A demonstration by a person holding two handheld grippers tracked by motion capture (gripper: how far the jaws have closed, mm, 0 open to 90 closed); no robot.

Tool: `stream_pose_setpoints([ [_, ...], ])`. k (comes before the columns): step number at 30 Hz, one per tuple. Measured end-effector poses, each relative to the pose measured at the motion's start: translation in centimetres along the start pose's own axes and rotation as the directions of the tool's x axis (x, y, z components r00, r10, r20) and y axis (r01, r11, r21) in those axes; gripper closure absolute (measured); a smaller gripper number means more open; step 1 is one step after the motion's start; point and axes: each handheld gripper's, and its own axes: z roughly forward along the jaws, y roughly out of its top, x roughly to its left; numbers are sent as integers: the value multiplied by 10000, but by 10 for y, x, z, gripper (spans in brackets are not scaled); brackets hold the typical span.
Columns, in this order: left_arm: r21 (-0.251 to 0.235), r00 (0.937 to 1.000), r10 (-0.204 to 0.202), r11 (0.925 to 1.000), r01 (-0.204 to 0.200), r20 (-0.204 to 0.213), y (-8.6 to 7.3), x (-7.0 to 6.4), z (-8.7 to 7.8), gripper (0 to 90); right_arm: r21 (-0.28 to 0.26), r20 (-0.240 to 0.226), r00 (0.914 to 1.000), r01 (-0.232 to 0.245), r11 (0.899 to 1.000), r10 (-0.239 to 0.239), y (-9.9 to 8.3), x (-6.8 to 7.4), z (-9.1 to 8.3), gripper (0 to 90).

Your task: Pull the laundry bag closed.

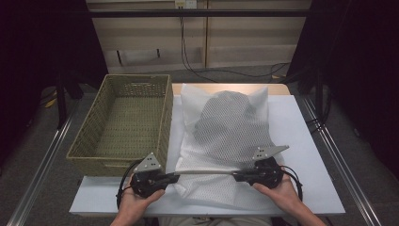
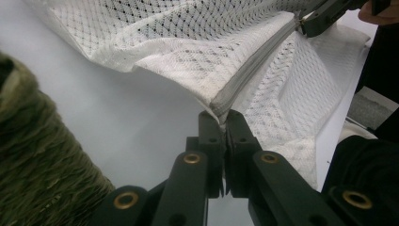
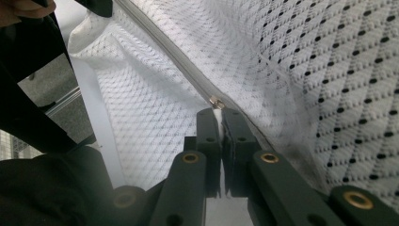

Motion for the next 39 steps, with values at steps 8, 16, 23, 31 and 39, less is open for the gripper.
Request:
stream_pose_setpoints([
  [8,103,10000,-7,9999,8,-63,0,0,0,874,-16,26,10000,-33,10000,33,-4,1,-7,872],
  [16,64,9999,108,9999,-108,-88,0,-1,0,875,-57,212,9994,-262,9996,264,-10,-2,-13,872],
  [23,88,9999,92,9999,-91,-107,0,-1,0,875,13,302,9991,-292,9996,292,-16,-3,-18,872],
  [31,57,9994,265,9996,-264,-225,1,-4,0,876,53,421,9975,-564,9984,561,-24,-9,-25,870],
  [39,127,9995,157,9998,-154,-272,0,0,0,876,98,514,9963,-688,9976,682,-30,-10,-28,871],
])
